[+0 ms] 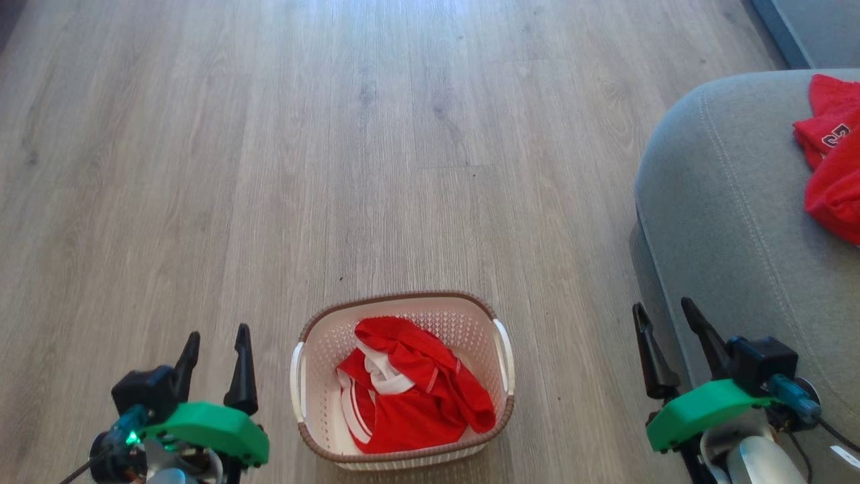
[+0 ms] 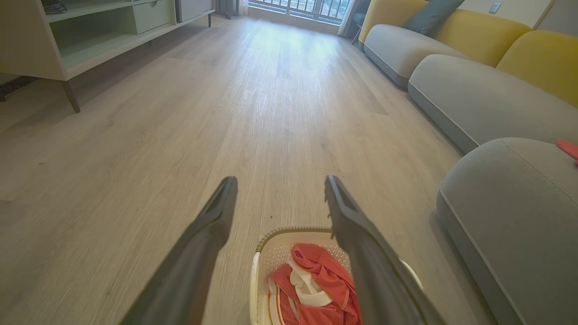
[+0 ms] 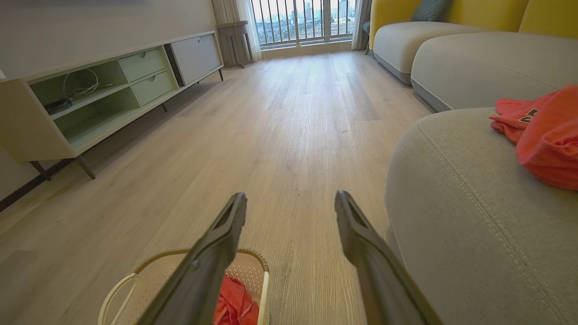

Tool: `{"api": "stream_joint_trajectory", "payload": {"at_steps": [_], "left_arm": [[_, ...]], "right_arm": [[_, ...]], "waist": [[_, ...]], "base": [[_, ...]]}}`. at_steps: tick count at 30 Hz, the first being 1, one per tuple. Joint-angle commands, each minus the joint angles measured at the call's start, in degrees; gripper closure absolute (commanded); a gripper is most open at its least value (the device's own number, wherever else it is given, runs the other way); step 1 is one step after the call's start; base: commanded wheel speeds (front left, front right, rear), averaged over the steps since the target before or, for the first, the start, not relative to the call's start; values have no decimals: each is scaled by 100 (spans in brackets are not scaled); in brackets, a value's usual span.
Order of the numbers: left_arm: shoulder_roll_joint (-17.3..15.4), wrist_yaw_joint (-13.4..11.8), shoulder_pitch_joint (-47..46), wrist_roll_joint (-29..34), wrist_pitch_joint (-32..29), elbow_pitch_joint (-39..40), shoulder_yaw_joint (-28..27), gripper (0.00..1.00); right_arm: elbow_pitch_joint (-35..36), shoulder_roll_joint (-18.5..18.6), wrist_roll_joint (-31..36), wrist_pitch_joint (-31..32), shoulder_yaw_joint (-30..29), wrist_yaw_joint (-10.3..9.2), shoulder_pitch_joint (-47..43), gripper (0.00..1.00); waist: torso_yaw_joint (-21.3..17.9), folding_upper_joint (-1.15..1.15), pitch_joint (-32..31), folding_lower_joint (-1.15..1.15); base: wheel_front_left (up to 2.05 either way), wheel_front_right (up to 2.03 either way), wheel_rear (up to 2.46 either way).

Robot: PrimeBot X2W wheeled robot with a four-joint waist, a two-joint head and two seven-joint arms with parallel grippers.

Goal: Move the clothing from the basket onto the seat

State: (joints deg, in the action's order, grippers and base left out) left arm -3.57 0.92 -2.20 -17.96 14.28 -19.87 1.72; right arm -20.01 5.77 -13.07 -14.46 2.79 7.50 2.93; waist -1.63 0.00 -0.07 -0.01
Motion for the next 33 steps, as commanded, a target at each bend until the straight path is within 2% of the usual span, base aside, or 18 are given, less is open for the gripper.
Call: {"api": "stream_joint_trajectory", "payload": {"at_steps": [1,19,33], "left_arm": [[-1,25,-166,68,72,163,-214,0],[66,151,-193,182,72,120,-344,0],[68,114,-254,128,72,184,-220,0]], "right_arm": [[180,28,61,-53,139,-1,221,0],[158,47,78,-53,40,-1,270,0],[296,42,101,-53,-63,-1,322,0]], "waist": [[-6,0,3,1],[-133,0,2,1],[-195,0,264,1]], "base": [[0,0,0],[0,0,0],[0,0,0]]}}
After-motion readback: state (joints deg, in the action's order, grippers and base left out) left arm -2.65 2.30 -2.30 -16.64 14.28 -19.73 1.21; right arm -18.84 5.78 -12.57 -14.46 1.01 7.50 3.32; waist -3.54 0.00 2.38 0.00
